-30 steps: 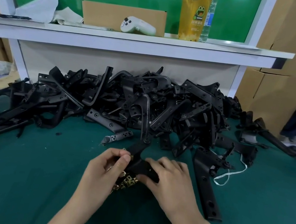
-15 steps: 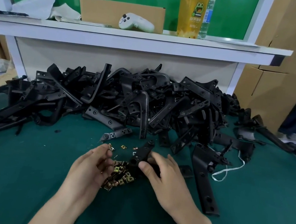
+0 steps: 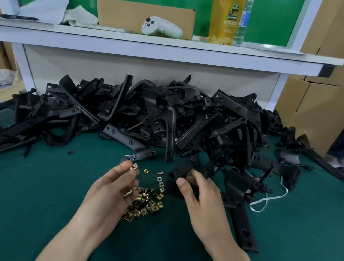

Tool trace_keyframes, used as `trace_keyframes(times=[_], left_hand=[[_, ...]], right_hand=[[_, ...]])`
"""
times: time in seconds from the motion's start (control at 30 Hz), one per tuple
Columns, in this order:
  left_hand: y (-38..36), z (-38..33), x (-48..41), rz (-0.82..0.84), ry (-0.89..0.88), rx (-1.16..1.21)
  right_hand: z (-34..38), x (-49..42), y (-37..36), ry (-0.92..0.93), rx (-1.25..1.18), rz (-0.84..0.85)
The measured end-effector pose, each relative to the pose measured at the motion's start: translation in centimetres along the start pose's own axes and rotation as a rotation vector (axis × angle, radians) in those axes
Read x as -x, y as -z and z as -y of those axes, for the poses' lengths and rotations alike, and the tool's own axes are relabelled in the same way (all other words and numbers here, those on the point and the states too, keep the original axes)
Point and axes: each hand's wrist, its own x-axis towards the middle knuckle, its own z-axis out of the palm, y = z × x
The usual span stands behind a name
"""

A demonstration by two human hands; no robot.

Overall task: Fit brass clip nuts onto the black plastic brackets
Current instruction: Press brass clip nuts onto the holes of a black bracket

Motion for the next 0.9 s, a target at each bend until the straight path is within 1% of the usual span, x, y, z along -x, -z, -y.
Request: trace_keyframes(times=[0.27,0.67,0.83,0.9], left_hand=[[-0.44,-0.09,0.30,0.018,-0.030,-0.013],[0.21,-0.32,0.11,0.230,0.074,0.118],[0.28,-0.16,0.08,0.245,0.089,0.103],[0.20,-0.14,0.09,0.227,0.095,0.103]], right_hand=[[0.06,0.07,0.01,-0.012,-0.001,0.006],[0.16,0.21,-0.23,0.007,0.005,0.017],[0.19,0.30,-0.28,0.009,-0.006,0.023],[0.31,0.31,-0.25,0.021,-0.003,0.025]])
